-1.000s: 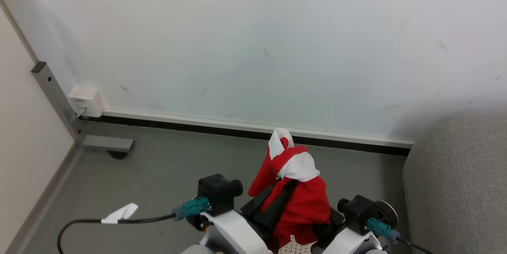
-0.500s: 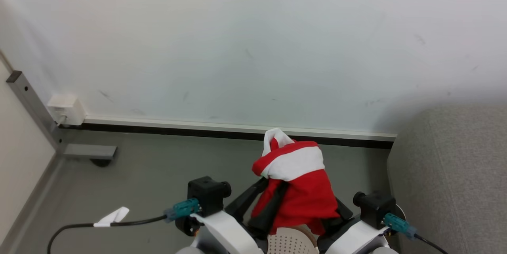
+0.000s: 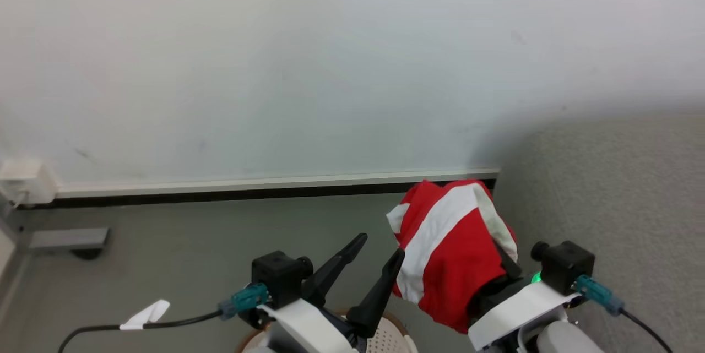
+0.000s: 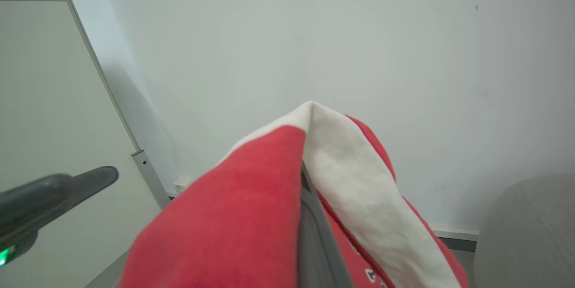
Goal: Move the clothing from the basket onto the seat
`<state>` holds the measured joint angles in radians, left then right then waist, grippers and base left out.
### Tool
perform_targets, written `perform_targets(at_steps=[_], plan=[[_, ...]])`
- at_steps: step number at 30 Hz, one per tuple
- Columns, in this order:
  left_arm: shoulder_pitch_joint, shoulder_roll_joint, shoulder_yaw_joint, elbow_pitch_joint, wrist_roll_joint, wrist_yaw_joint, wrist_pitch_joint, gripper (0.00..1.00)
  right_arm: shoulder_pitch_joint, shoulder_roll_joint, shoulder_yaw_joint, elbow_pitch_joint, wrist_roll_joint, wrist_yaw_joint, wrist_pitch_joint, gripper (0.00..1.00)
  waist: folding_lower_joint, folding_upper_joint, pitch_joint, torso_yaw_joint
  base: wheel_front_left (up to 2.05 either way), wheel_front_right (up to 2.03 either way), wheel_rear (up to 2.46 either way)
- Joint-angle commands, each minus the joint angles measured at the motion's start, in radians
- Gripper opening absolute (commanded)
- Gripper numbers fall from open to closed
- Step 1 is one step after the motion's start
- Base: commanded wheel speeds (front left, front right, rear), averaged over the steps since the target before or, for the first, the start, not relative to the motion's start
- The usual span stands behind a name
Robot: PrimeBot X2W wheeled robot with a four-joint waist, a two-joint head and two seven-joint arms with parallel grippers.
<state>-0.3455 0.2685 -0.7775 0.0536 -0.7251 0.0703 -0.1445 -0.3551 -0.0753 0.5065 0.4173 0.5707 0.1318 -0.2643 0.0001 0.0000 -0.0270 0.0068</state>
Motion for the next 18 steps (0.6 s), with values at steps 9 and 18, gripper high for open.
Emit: perform_targets(at_steps=[9,18], plan=[[-0.014,0.022,-0.001,0.019,0.07,-0.011,-0.07,1.0,-0.031,-0.056,-0.087,-0.075,0.017,-0.002,0.0,0.0,-0.0001,0.0,0.026,-0.185,0.0,0.0,0.0],[-0.036,0.038,-0.022,0.06,0.127,-0.016,-0.093,1.0,-0.006,-0.092,-0.175,-0.142,0.002,-0.002,0.0,0.0,-0.0001,0.0,0.049,-0.341,0.0,0.0,0.0]])
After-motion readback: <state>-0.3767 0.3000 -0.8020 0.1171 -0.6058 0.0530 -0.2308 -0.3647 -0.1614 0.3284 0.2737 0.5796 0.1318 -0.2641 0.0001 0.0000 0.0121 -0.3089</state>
